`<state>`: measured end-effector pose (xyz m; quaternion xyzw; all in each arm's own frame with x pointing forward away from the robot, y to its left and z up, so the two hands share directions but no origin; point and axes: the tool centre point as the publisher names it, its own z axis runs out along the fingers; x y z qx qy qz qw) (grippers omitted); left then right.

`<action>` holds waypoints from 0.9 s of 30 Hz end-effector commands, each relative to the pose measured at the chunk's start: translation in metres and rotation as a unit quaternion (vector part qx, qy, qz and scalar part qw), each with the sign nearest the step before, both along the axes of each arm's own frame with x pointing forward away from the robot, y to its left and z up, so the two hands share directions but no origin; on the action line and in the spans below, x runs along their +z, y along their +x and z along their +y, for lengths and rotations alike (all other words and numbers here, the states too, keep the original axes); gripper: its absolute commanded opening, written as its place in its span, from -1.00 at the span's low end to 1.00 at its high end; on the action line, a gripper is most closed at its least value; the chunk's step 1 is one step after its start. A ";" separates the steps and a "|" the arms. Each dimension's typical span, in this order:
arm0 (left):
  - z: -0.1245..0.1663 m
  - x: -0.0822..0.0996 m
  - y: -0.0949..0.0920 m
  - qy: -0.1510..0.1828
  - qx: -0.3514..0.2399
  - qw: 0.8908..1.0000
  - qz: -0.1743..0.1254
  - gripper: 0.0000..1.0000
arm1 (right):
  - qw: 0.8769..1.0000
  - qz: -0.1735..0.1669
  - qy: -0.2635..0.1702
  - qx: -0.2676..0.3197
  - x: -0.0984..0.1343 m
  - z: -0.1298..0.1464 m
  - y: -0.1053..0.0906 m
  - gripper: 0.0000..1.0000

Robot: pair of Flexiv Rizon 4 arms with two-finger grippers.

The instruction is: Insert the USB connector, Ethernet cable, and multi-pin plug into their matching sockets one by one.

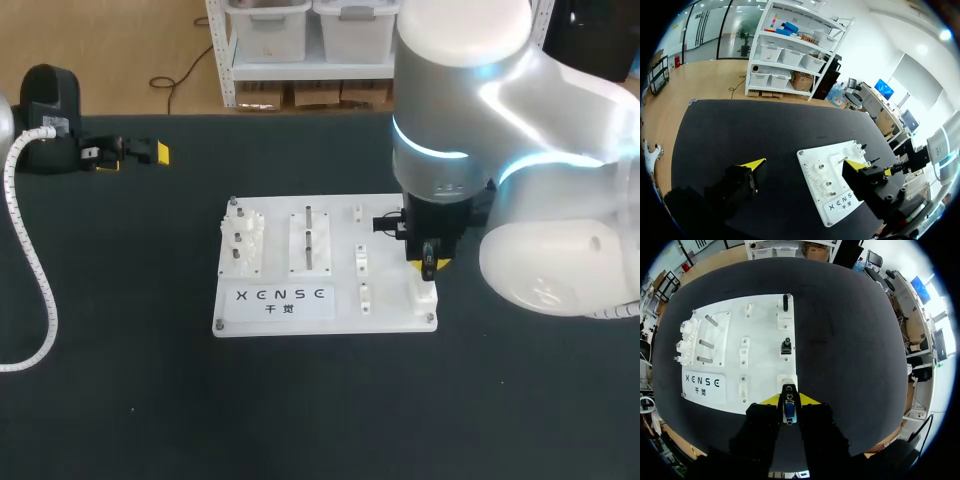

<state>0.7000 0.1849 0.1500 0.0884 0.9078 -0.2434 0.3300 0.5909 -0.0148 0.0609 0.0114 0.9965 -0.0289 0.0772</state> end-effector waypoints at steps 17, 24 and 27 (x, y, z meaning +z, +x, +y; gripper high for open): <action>0.000 0.000 0.000 0.000 0.000 1.000 0.000 1.00 | 0.999 0.028 0.018 -0.007 -0.015 -0.001 0.002 -1.00; 0.000 0.000 0.000 0.000 0.000 1.000 0.000 1.00 | 1.000 0.028 0.012 -0.007 -0.018 -0.002 0.000 -1.00; 0.000 0.000 0.000 0.000 0.000 1.000 0.000 1.00 | 1.000 0.027 0.010 -0.006 -0.019 -0.003 0.000 -1.00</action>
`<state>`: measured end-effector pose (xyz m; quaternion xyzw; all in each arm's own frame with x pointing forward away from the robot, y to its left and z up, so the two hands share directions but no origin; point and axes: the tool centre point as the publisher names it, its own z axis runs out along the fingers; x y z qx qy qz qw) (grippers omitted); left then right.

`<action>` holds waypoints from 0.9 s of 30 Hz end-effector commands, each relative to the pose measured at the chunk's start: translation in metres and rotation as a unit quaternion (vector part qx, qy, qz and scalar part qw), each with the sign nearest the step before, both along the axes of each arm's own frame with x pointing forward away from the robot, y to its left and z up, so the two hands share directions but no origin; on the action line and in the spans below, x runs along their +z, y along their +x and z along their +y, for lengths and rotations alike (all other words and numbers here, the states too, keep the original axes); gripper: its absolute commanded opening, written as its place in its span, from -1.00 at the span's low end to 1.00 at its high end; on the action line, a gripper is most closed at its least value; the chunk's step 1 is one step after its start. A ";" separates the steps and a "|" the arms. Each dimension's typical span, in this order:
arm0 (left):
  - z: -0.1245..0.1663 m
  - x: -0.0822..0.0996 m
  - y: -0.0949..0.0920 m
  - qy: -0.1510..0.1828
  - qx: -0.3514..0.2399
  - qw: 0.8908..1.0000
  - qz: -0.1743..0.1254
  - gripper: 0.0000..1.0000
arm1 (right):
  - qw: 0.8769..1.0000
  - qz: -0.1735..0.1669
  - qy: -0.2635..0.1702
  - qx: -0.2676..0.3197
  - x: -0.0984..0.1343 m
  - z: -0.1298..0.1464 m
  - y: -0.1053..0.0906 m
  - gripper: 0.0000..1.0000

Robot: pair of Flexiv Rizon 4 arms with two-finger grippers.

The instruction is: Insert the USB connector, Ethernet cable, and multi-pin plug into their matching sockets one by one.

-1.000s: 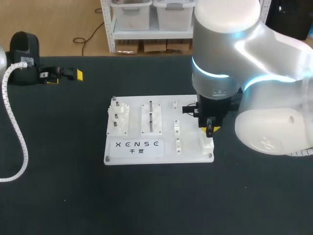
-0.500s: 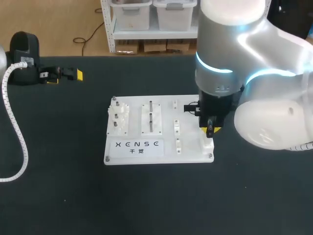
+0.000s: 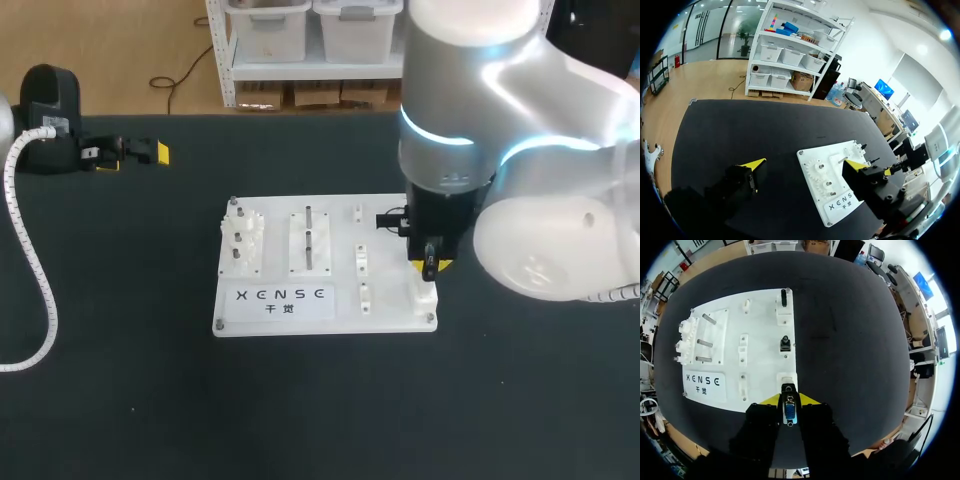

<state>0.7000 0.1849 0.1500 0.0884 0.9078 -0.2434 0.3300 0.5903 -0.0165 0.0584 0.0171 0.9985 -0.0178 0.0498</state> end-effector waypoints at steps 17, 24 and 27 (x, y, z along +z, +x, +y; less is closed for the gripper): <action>0.000 0.000 0.000 0.000 0.000 1.000 0.000 1.00 | 1.000 -0.009 -0.003 -0.005 -0.012 -0.004 0.004 -1.00; 0.000 0.000 0.000 0.000 0.000 1.000 0.000 1.00 | 1.000 -0.009 -0.004 -0.007 -0.012 -0.005 0.005 -1.00; 0.000 0.000 0.000 0.000 0.000 1.000 0.000 1.00 | 1.000 -0.007 -0.003 -0.007 -0.011 -0.005 0.006 -1.00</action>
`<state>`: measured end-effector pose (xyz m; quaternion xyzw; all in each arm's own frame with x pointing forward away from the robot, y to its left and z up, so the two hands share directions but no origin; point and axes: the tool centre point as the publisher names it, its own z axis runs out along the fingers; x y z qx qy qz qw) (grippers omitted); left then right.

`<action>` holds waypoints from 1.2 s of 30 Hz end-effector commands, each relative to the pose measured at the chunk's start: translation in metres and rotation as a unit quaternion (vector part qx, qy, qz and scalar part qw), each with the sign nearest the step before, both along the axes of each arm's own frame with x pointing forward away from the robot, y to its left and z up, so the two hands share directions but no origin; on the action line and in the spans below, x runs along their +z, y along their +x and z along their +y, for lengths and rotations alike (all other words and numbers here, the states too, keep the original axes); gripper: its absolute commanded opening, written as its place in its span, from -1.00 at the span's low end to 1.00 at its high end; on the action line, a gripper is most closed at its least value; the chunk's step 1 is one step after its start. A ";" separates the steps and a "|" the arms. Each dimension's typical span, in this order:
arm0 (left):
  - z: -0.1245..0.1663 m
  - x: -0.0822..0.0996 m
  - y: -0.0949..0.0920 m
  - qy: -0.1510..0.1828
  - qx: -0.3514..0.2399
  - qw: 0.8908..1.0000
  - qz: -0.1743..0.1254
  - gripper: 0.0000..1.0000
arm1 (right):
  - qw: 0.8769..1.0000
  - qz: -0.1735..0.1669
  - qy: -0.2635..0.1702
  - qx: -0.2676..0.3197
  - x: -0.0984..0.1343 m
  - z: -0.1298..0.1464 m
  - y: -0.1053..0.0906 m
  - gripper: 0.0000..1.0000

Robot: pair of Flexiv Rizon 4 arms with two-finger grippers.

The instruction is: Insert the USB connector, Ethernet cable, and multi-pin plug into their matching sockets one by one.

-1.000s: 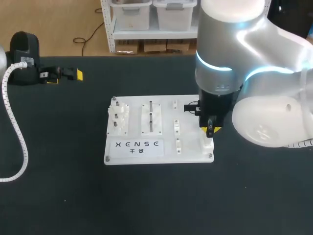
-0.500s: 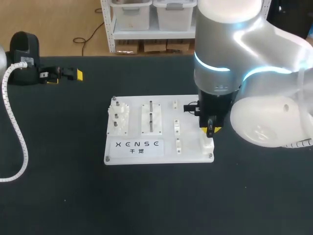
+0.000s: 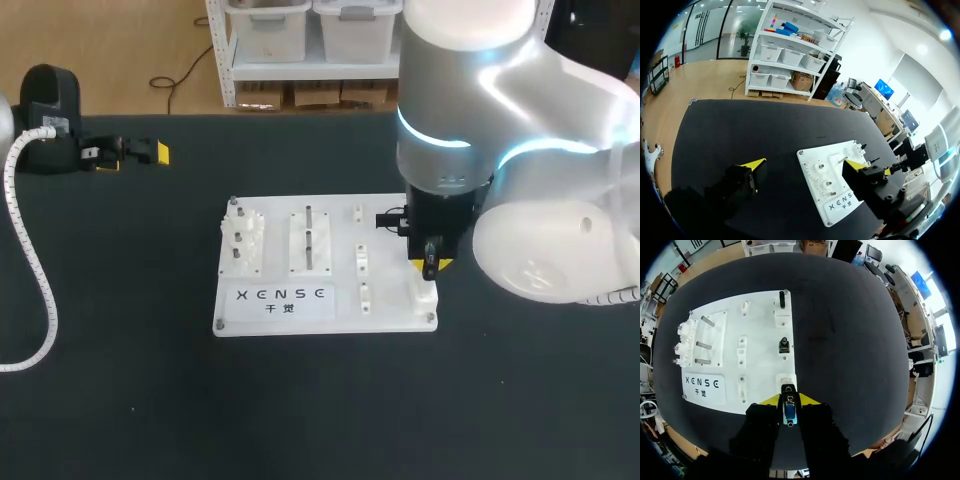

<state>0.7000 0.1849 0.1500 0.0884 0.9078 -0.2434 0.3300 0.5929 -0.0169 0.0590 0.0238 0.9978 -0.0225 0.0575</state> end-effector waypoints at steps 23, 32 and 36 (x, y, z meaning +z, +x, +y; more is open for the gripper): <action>0.000 0.000 0.000 0.000 0.000 1.000 0.000 1.00 | 1.000 0.001 0.002 0.018 -0.012 -0.006 0.005 -1.00; 0.000 0.000 0.000 0.000 0.000 1.000 0.000 1.00 | 1.000 0.003 0.000 0.018 -0.015 -0.006 0.005 -1.00; 0.000 0.000 0.000 0.000 0.000 1.000 0.000 1.00 | 1.000 0.003 -0.002 0.019 -0.015 -0.004 0.004 -1.00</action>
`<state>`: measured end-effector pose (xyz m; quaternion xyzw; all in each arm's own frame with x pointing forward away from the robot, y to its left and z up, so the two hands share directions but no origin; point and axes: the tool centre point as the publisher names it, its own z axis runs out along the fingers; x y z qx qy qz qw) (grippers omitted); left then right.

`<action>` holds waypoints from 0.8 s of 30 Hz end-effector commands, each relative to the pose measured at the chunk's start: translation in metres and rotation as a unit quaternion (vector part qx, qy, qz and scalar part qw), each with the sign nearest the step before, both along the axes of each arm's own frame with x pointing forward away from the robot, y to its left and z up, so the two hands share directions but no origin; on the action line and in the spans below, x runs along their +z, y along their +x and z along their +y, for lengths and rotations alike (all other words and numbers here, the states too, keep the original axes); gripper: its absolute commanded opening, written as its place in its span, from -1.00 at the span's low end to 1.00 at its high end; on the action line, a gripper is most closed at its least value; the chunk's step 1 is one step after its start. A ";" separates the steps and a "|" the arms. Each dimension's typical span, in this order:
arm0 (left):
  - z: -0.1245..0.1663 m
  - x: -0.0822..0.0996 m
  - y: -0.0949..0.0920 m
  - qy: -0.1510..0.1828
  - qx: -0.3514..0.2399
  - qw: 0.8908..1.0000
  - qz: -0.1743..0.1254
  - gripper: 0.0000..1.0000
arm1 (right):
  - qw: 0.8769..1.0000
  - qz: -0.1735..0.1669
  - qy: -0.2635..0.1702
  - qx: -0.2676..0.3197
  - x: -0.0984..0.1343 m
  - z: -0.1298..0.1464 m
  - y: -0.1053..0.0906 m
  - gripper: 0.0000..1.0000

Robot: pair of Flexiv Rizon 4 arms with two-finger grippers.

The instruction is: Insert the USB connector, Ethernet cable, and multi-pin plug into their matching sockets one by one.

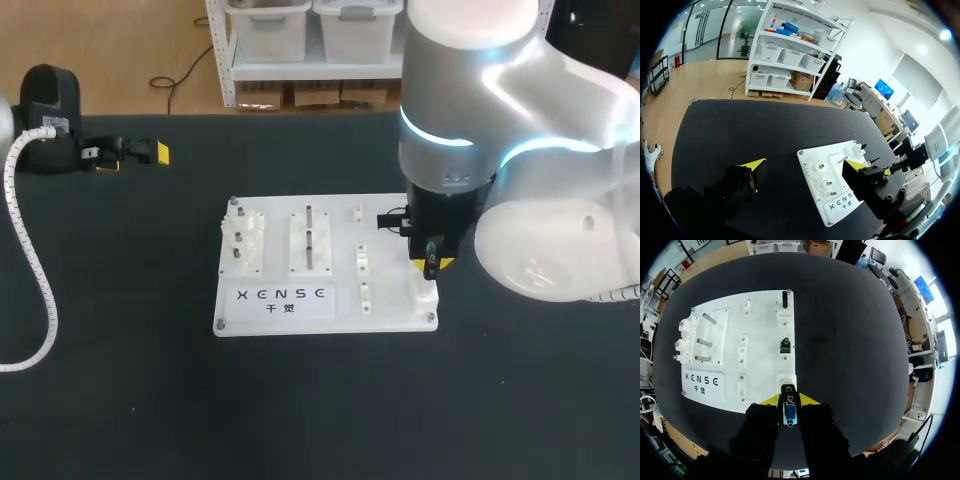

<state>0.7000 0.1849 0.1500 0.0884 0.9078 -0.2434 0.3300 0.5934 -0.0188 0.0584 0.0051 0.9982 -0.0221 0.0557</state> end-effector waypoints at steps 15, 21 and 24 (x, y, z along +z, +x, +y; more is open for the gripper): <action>0.000 0.000 0.000 0.000 0.000 1.000 0.000 1.00 | 1.000 -0.016 0.002 0.001 0.001 -0.002 0.004 -1.00; 0.000 0.000 0.000 0.000 0.000 1.000 0.000 1.00 | 1.000 -0.018 0.003 0.002 0.002 -0.001 0.003 -1.00; 0.000 0.000 0.000 0.000 0.000 1.000 0.000 1.00 | 1.000 -0.015 0.003 0.001 -0.001 0.000 0.002 -1.00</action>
